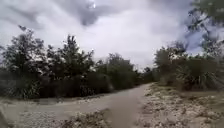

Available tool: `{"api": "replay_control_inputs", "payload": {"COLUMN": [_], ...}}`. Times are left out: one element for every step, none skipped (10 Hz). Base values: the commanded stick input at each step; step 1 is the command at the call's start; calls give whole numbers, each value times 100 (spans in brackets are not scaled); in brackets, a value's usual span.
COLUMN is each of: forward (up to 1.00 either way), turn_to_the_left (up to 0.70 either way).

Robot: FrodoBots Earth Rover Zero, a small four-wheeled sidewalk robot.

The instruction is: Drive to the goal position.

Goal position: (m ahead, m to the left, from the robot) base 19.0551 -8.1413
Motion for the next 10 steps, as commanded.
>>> {"api": "replay_control_inputs", "payload": {"forward": [85,85,85,85,85,85,85,85,85,85], "turn_to_the_left": [34,21,0,0,0,0,0,0,0,0]}}
